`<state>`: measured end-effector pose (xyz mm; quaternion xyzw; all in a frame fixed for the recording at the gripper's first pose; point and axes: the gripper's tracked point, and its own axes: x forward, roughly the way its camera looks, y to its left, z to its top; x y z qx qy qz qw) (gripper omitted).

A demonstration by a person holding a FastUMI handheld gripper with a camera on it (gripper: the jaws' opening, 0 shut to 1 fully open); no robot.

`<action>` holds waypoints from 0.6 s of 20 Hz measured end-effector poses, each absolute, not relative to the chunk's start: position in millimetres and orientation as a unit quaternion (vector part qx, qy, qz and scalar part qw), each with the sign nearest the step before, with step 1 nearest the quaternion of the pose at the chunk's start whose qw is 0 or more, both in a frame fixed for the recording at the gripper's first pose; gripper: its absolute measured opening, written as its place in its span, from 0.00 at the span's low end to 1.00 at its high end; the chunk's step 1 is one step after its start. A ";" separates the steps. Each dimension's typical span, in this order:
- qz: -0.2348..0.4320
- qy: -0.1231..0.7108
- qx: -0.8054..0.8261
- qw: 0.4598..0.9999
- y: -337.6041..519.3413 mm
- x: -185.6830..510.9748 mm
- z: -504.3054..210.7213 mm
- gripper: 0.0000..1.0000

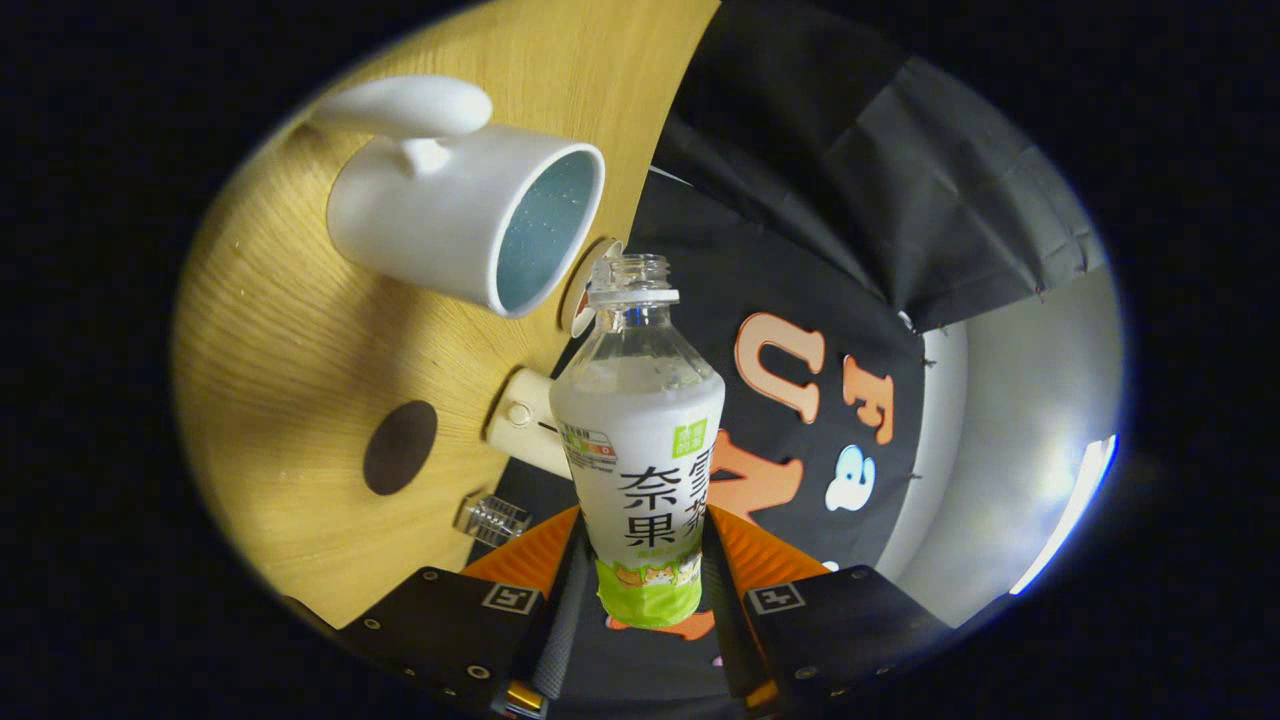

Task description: Take the bottle from table, then pour the juice into the cup, finally place the bottle on the coaster

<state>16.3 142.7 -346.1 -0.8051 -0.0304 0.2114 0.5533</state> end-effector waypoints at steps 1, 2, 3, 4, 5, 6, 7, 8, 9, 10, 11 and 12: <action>0.222 -0.003 -0.791 0.570 139.6 16.1 -348.6 0.61; 0.229 0.017 -0.777 0.586 138.6 17.2 -347.5 0.61; 0.235 0.037 -0.761 0.603 138.6 17.1 -348.5 0.61; 0.239 0.059 -0.742 0.624 136.3 17.3 -350.8 0.61; 0.242 0.082 -0.719 0.646 134.9 18.5 -350.8 0.61; 0.242 0.103 -0.695 0.669 132.6 21.3 -349.9 0.61; 0.239 0.124 -0.670 0.692 129.0 24.0 -351.1 0.61; 0.238 0.144 -0.642 0.714 128.0 25.1 -351.4 0.61; 0.239 0.160 -0.610 0.738 127.7 28.5 -353.7 0.61; 0.240 0.174 -0.577 0.761 129.7 29.2 -350.6 0.61; 0.237 0.185 -0.542 0.784 128.9 29.3 -348.2 0.61; 0.234 0.196 -0.503 0.809 129.0 29.4 -347.0 0.61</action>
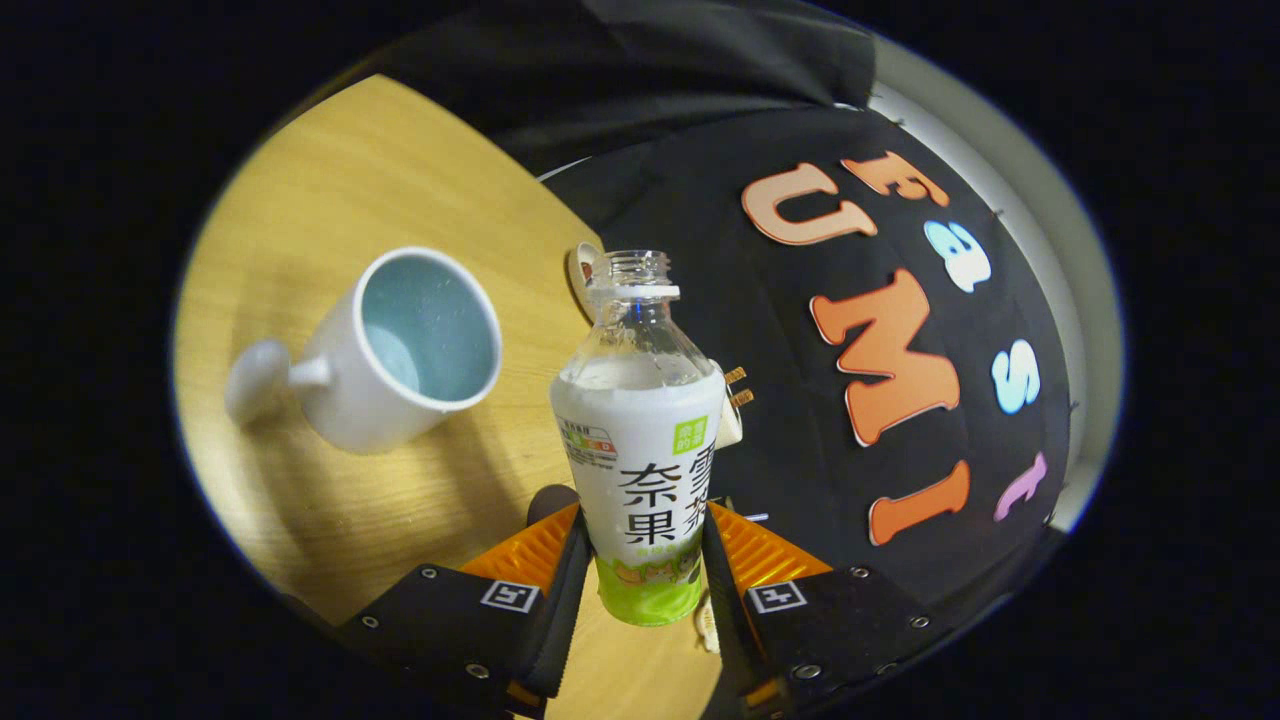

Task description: Take the bottle from table, then pour the juice into the cup, finally place the bottle on the coaster

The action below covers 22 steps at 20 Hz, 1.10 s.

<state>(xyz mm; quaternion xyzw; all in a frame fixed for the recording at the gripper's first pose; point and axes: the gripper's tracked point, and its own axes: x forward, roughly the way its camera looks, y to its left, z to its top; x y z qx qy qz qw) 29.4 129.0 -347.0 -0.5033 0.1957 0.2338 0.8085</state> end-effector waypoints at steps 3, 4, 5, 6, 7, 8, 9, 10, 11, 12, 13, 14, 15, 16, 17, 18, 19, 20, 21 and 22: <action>0.211 0.208 -0.389 0.872 129.2 43.0 -333.4 0.62; 0.200 0.214 -0.351 0.889 125.5 48.1 -329.6 0.61; 0.193 0.220 -0.307 0.905 122.5 55.5 -326.8 0.61; 0.191 0.230 -0.265 0.917 121.7 61.2 -326.7 0.61; 0.185 0.231 -0.228 0.928 120.9 64.1 -325.6 0.61; 0.177 0.222 -0.199 0.938 121.1 69.3 -323.6 0.61; 0.168 0.220 -0.174 0.945 119.0 75.5 -323.6 0.61; 0.164 0.222 -0.155 0.948 114.2 73.4 -323.5 0.61; 0.159 0.223 -0.139 0.952 112.2 73.4 -324.4 0.61; 0.157 0.229 -0.122 0.953 112.1 73.0 -327.2 0.61; 0.156 0.239 -0.107 0.952 111.2 73.7 -334.1 0.61; 0.155 0.248 -0.094 0.952 109.2 75.0 -340.8 0.61; 0.152 0.255 -0.085 0.951 107.4 80.5 -345.4 0.61; 0.151 0.260 -0.076 0.951 107.1 83.8 -350.8 0.62; 0.147 0.269 -0.070 0.949 108.4 85.3 -358.5 0.61; 0.145 0.276 -0.063 0.948 108.7 85.6 -365.0 0.61; 0.139 0.281 -0.061 0.948 108.1 84.9 -372.5 0.61; 0.134 0.283 -0.061 0.948 106.4 85.9 -377.9 0.62; 0.131 0.287 -0.060 0.947 101.7 86.9 -383.4 0.61; 0.130 0.292 -0.052 0.946 100.6 86.0 -388.0 0.62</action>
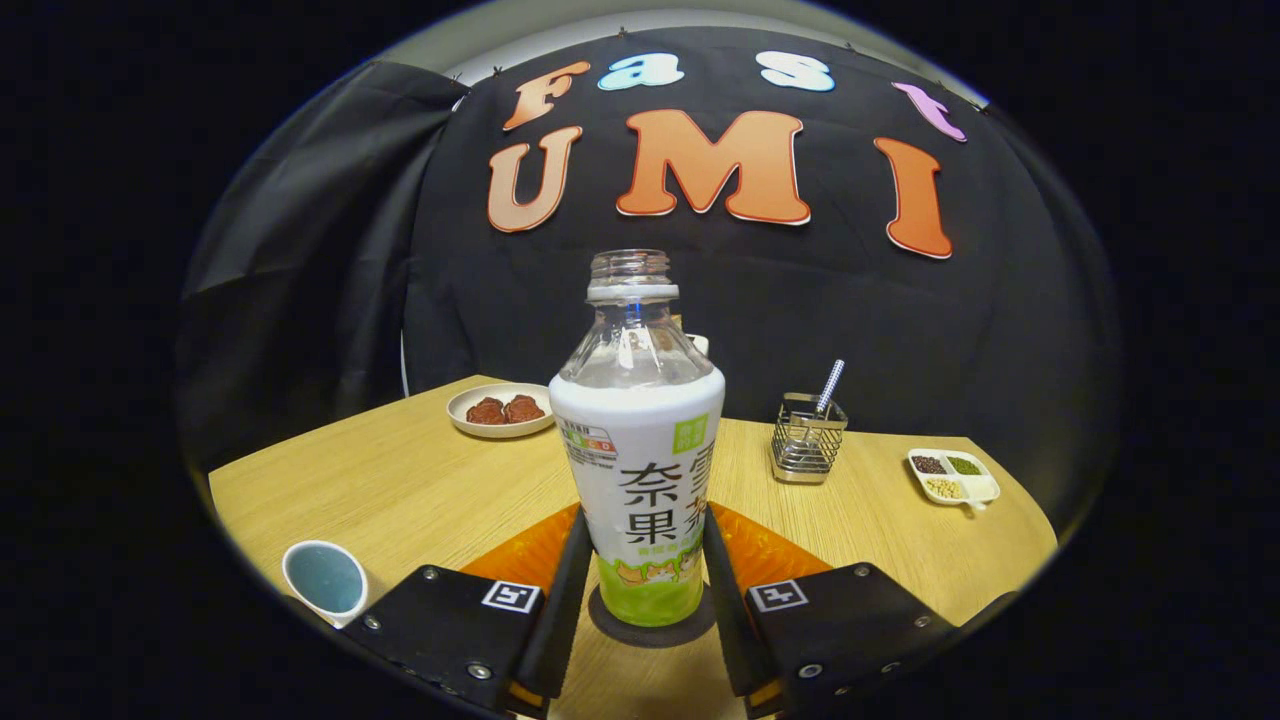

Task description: Take the bottle from table, then pour the juice into the cup, finally place the bottle on the coaster

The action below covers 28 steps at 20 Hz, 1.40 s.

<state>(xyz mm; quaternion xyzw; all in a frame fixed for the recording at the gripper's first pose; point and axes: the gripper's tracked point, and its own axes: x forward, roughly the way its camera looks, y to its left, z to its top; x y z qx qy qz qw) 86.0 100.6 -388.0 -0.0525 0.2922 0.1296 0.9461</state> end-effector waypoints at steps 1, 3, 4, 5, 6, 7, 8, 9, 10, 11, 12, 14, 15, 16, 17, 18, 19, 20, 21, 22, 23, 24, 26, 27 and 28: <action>0.129 0.299 -0.044 0.945 99.3 85.5 -392.9 0.61; 0.124 0.309 -0.034 0.942 96.3 85.9 -402.3 0.61; 0.120 0.311 -0.031 0.942 93.8 86.5 -405.3 0.61; 0.120 0.316 -0.027 0.941 93.4 85.5 -410.0 0.61; 0.123 0.322 -0.020 0.939 94.9 83.4 -414.4 0.61; 0.123 0.323 -0.015 0.938 94.5 82.0 -414.7 0.61; 0.123 0.321 -0.011 0.939 94.1 84.2 -415.6 0.62; 0.123 0.322 -0.010 0.939 93.7 82.7 -415.1 0.62; 0.124 0.323 -0.008 0.938 94.2 83.5 -415.7 0.64; 0.125 0.328 -0.006 0.936 92.9 81.4 -416.5 0.66; 0.124 0.334 -0.005 0.934 91.8 79.9 -418.1 0.67; 0.121 0.338 -0.005 0.933 87.6 77.3 -413.3 0.75; 0.119 0.335 -0.007 0.934 85.2 77.2 -407.1 0.81; 0.120 0.329 -0.009 0.937 84.5 77.4 -399.0 0.84; 0.120 0.320 -0.013 0.940 81.7 75.8 -388.6 0.88; 0.119 0.311 -0.018 0.943 79.6 75.2 -376.5 0.89; 0.120 0.300 -0.021 0.946 77.9 74.2 -362.7 0.91; 0.119 0.287 -0.025 0.950 76.7 73.3 -348.1 0.92; 0.120 0.272 -0.026 0.954 74.1 72.0 -329.6 0.93; 0.119 0.258 -0.028 0.958 72.6 71.4 -311.5 0.94; 0.117 0.242 -0.030 0.963 68.6 70.6 -293.4 0.95; 0.114 0.226 -0.032 0.967 67.0 70.2 -273.0 0.95; 0.100 0.197 -0.039 0.975 57.6 67.3 -233.7 0.95; 0.091 0.186 -0.044 0.977 51.8 65.5 -215.2 0.96; 0.087 0.174 -0.045 0.980 46.9 62.2 -197.5 0.96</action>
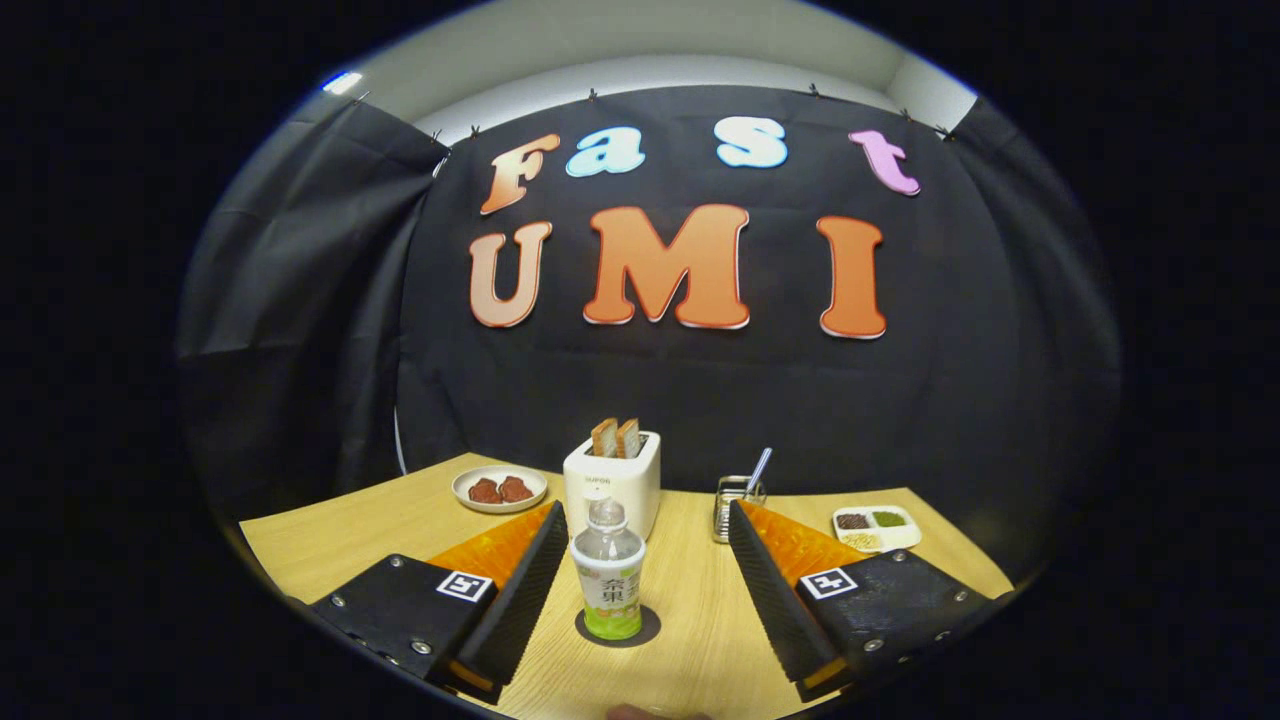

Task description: Take the bottle from table, then pour the juice into the cup, finally place the bottle on the coaster

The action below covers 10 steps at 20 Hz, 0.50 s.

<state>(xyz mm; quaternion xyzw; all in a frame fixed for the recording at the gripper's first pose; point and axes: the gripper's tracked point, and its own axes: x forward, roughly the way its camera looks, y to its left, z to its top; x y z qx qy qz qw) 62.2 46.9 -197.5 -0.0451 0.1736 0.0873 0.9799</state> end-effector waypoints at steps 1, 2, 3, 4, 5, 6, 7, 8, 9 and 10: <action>0.083 0.160 -0.045 0.983 44.6 59.2 -177.4 0.97; 0.083 0.145 -0.042 0.985 42.1 55.1 -157.7 0.97; 0.083 0.130 -0.038 0.987 39.8 49.5 -136.4 0.97; 0.074 0.117 -0.037 0.990 32.6 46.0 -118.9 0.97; 0.062 0.105 -0.039 0.992 21.2 41.6 -105.2 0.97; 0.047 0.089 -0.041 0.994 11.0 39.3 -88.8 0.97; 0.037 0.076 -0.042 0.996 4.7 38.9 -72.5 0.97; 0.031 0.071 -0.044 0.996 0.3 34.7 -60.5 0.97; 0.027 0.069 -0.045 0.996 -2.9 31.2 -51.9 0.97; 0.024 0.070 -0.044 0.996 -6.4 27.1 -42.9 0.97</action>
